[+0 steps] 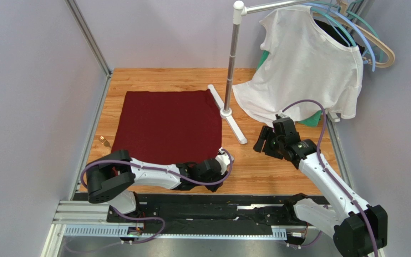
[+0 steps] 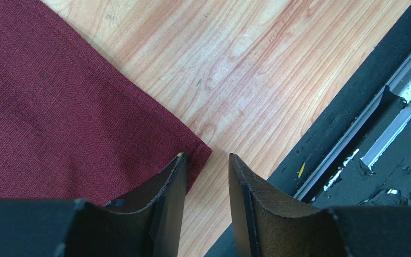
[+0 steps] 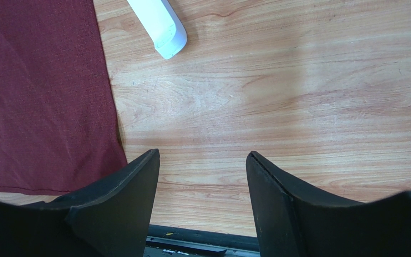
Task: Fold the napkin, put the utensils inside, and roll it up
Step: Fold the napkin at the center of the board.
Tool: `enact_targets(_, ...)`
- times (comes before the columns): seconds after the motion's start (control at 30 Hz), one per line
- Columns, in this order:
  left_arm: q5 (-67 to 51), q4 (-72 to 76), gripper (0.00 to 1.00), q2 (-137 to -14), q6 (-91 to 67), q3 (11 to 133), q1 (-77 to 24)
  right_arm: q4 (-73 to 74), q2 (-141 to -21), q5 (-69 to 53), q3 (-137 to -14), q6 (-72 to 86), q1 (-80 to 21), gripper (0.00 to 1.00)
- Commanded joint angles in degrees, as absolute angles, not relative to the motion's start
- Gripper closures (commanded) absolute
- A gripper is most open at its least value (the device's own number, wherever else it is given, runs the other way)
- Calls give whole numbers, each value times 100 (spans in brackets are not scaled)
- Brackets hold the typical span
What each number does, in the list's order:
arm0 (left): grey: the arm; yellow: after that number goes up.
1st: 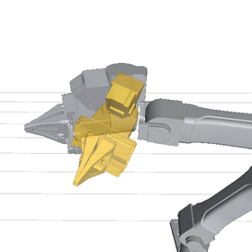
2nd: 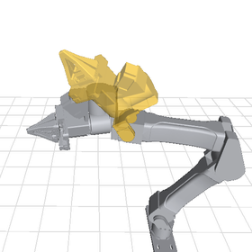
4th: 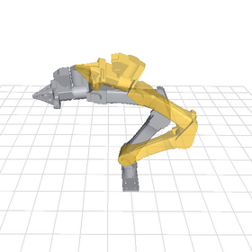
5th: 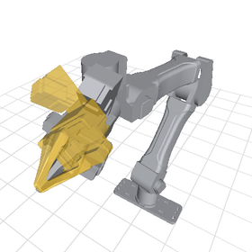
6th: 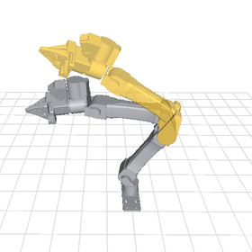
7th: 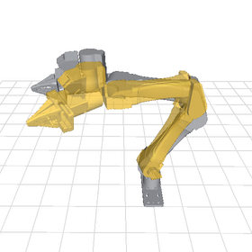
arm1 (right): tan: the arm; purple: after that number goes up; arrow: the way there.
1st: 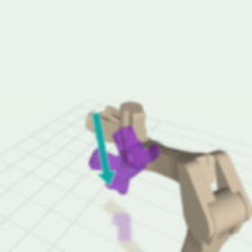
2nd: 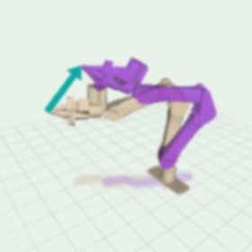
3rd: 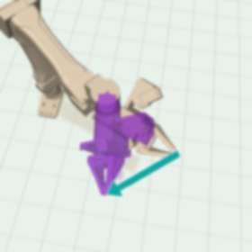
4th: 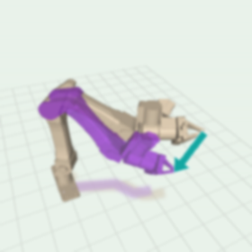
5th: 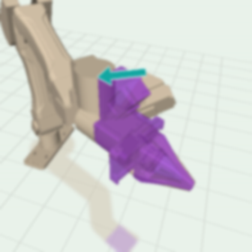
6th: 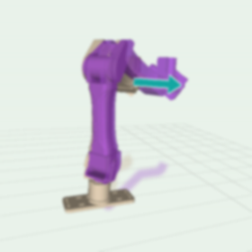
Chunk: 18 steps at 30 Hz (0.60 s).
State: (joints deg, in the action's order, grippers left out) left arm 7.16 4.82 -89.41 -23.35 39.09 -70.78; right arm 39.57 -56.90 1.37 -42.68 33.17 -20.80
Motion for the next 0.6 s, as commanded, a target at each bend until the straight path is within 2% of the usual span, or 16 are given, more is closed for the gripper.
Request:
enact_targets(0.0,870,457,56,-8771,-2355,3964,-7128,3735,-5616,79,-4263,3313,-2048,35)
enact_targets(0.17,826,361,56,-9043,-2355,4095,-7137,3674,-5625,79,-4228,3331,-2057,35)
enact_targets(0.57,1459,-940,80,-9852,-2970,4772,-7137,3735,-5484,79,-4298,3278,-2065,35)
